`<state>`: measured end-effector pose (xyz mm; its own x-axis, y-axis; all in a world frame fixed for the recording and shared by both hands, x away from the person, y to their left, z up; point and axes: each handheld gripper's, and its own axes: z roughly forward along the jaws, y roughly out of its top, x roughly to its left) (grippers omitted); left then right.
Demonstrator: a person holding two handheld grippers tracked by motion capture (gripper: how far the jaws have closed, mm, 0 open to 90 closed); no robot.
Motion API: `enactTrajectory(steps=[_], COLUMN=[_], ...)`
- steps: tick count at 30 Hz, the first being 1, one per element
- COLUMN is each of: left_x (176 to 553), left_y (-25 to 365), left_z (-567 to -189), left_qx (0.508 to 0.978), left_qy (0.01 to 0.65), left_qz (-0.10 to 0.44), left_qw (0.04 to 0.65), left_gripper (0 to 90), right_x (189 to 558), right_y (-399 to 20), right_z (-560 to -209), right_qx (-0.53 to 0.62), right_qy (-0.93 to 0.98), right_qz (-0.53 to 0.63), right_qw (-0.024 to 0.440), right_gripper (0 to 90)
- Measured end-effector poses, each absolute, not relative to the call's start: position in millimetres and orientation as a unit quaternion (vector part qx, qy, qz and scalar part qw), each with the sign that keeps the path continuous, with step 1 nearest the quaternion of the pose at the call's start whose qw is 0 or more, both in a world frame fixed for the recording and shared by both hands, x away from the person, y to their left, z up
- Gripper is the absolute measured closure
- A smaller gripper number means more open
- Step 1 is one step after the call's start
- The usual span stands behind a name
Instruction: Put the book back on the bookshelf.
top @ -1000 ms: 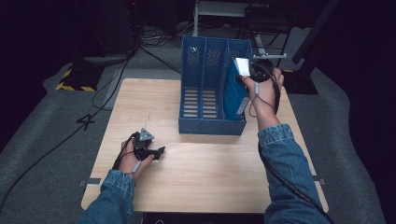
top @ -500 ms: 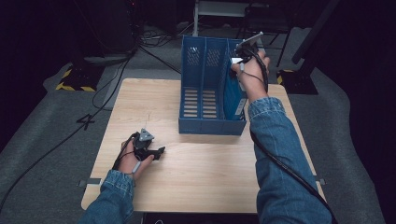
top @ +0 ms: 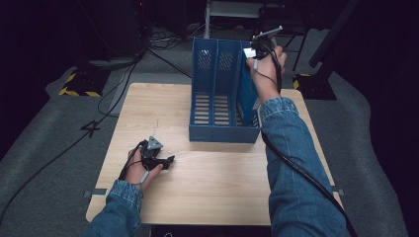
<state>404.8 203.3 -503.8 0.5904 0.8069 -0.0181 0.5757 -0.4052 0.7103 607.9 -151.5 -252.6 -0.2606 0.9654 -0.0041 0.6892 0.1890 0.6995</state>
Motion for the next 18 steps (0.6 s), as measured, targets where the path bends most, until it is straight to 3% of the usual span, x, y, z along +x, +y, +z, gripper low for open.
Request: enactTrajectory(steps=[9, 11, 18], left_x=[404, 404, 404], left_y=[204, 204, 204], left_z=[-504, -504, -504], left_qx=[0.824, 0.824, 0.824], left_qy=[0.418, 0.417, 0.417], left_qz=[0.166, 0.165, 0.166], left_qw=[0.346, 0.347, 0.346], left_gripper=[29.7, 29.7, 29.7], right_x=[638, 642, 630], right_y=[-147, -156, -168], right_z=[-273, -279, -267], right_qx=[0.580, 0.579, 0.565], right_qy=[0.721, 0.714, 0.701], right_qz=[0.309, 0.342, 0.381], right_qw=[0.217, 0.195, 0.211], right_gripper=[58.5, 55.4, 42.6])
